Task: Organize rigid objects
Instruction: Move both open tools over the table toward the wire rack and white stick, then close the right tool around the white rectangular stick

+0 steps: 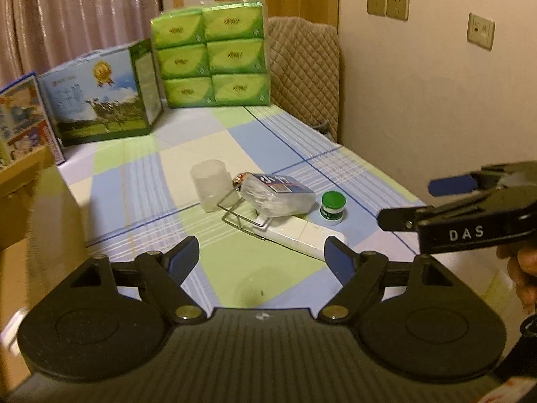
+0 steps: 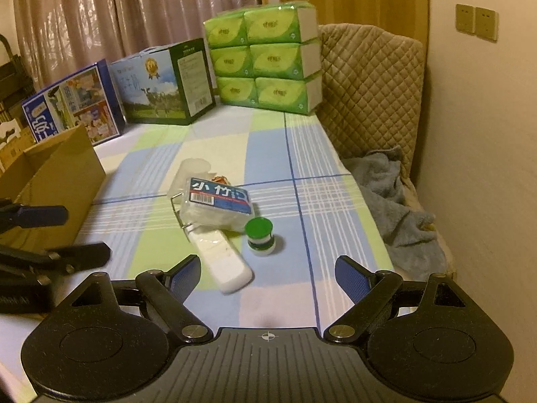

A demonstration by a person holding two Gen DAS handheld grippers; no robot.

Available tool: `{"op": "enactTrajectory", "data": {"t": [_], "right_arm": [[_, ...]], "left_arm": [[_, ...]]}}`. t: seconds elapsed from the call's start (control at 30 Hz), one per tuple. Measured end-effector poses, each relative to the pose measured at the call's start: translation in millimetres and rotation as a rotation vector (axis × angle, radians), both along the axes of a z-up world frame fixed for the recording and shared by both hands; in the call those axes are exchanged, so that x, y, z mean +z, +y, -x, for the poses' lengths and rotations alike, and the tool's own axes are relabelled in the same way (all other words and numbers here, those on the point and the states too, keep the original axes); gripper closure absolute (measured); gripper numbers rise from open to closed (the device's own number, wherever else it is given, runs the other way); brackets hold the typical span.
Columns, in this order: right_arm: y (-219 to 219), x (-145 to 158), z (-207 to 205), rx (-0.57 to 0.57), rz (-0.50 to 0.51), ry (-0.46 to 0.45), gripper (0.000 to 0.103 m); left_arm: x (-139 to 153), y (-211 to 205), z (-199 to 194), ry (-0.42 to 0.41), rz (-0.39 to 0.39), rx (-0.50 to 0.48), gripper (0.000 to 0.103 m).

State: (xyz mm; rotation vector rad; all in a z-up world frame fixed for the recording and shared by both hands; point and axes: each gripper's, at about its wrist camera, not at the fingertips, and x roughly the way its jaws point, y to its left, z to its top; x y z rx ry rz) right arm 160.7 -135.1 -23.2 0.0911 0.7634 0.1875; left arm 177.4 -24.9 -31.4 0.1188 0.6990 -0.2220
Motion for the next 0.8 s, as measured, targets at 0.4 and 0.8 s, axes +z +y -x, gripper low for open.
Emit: {"op": "enactTrajectory", "data": {"t": [0.4,0.8], "right_arm": [[16.0,-47.7,-58.3,0.134,0.016,0.084,0.033],[41.1,-72.4,-76.2,0.309,0.036,0.151,0.063]], "left_arm": [[-42.6,13.7,-31.5,0.079,-0.003,0.032,0.025],[-45.4,22.0,-38.8,0.114,0.045,0.067,0.025]]}}
